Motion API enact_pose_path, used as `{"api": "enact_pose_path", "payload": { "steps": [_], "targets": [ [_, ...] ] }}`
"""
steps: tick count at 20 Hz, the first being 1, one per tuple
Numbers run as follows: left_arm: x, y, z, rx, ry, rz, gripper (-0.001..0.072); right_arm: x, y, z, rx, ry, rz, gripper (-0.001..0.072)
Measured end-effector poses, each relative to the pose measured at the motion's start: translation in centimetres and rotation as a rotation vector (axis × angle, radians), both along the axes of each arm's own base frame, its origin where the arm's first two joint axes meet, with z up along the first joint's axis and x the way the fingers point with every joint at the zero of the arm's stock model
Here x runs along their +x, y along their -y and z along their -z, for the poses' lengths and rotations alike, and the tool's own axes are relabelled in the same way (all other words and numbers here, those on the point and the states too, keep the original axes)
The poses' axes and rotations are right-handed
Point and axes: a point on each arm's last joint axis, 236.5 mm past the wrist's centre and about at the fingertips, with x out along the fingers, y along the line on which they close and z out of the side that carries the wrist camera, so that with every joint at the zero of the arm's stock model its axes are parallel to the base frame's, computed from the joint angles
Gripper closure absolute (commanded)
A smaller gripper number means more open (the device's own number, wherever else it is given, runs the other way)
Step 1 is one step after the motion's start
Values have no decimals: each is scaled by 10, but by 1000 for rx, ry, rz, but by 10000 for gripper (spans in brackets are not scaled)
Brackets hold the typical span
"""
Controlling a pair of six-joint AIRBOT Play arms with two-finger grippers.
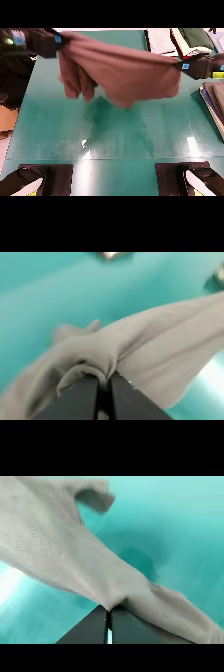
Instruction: Fold the shirts.
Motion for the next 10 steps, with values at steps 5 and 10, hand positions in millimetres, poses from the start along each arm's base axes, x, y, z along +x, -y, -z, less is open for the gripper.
{"api": "enact_pose_path", "payload": {
  "steps": [5,10],
  "targets": [
    [-4,22,144,172,-303,88,504,3,-9,102,-113,-245,-31,693],
    [-6,7,223,232,-476,58,120,-10,-25,174,-184,-407,-80,693]
  ]
}}
